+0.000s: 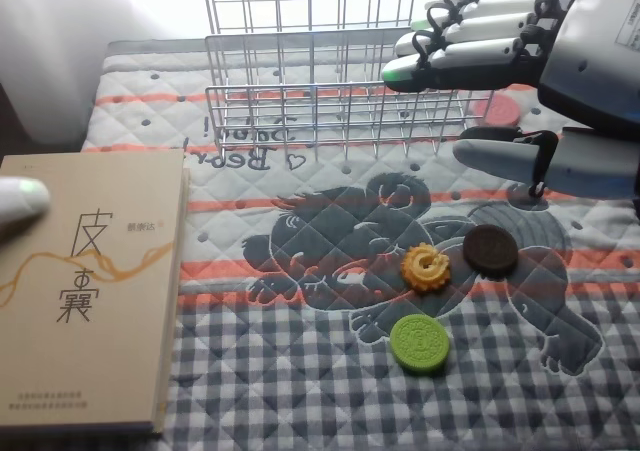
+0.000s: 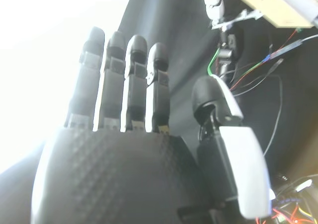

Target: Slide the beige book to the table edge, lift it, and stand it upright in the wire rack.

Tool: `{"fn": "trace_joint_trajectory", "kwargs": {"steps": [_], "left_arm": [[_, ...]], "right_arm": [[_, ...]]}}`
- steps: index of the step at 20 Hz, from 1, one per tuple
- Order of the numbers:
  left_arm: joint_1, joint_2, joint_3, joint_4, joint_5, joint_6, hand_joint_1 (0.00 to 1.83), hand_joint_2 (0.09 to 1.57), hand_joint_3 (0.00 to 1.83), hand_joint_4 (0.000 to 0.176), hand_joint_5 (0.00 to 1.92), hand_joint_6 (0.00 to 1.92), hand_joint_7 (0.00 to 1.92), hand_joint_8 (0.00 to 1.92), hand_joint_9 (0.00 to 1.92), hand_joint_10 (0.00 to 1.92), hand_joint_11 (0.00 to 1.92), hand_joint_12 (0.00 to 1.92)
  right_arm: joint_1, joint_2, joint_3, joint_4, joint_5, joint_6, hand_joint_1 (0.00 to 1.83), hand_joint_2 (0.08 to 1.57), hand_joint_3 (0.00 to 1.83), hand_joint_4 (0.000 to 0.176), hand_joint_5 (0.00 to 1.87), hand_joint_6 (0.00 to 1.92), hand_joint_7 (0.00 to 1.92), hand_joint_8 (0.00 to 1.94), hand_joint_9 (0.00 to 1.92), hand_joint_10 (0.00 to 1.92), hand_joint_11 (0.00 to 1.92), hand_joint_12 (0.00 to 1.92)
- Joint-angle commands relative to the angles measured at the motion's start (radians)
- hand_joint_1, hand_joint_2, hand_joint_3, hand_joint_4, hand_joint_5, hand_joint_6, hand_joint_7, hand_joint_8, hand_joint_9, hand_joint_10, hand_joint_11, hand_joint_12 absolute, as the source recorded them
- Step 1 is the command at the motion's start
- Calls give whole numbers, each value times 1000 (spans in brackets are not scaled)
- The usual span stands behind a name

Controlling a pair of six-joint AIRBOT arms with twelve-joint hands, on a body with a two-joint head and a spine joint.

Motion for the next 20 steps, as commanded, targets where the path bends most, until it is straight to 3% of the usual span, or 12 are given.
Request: {"fn": "trace_joint_trajectory", "kwargs": {"steps": [1,2,3,5,7,8,9,10,11,13,16,20], "left_arm": [[-5,1,2,-33,-82,-7,963,1051,2,0,720,18,984,33,916,240,284,1624],[-5,1,2,-36,-83,-7,1001,1066,1,0,762,7,1041,17,807,692,358,1798],[-5,1,3,-38,-83,-7,1004,1064,0,0,761,4,1035,10,697,989,404,1792],[-5,1,3,-43,-83,-7,997,1059,1,0,802,13,1128,50,730,1153,507,1701],[-5,1,2,-57,-88,-3,1008,1063,1,0,862,20,1136,53,750,1111,513,1646],[-5,1,2,-76,-95,7,1101,1097,5,0,970,751,1186,73,805,1113,552,1653],[-5,2,2,-80,-97,8,1207,1113,0,0,995,772,1030,924,801,1109,550,1640],[-3,6,0,-101,-108,15,1218,1124,3,0,995,811,948,1157,781,1106,538,1643],[3,16,-7,-134,-129,30,1211,1145,4,0,927,928,922,1220,777,1106,559,1638],[19,46,-30,-187,-173,63,1250,1133,0,0,897,902,1007,1155,867,1118,654,1666],[45,113,-89,-271,-266,135,1228,1138,0,0,875,1013,1002,1103,948,823,762,1319],[121,202,-170,-388,-458,194,1240,1125,0,0,858,1080,1076,935,1185,305,920,1048]], "right_arm": [[8,3,-5,42,114,2,346,1430,1,0,530,1,517,0,456,0,433,7],[8,3,-5,43,114,2,346,1428,0,0,526,0,512,0,449,0,432,7],[8,2,-5,43,114,2,371,1427,0,0,518,0,505,0,443,0,426,5],[4,2,-5,45,114,2,382,1428,0,0,517,0,505,0,453,3,444,16],[-1,3,-5,50,114,2,375,1422,0,0,519,1,508,1,451,1,439,14],[-5,3,-5,55,114,2,376,1425,0,0,517,0,510,2,452,2,435,13],[-6,4,-5,56,114,2,373,1422,0,0,515,0,507,1,451,1,435,13],[-9,7,-7,59,114,2,370,1421,0,0,509,0,512,3,454,2,432,12],[-13,10,-9,62,114,2,372,1423,0,0,508,0,511,2,451,1,427,11],[-15,12,-10,65,114,2,391,1425,0,0,507,0,511,1,448,0,421,9],[-15,13,-10,74,114,2,352,1429,0,0,507,4,513,3,447,2,402,4],[-29,24,-14,96,118,2,329,1409,0,0,502,3,505,3,431,1,392,1]]}}
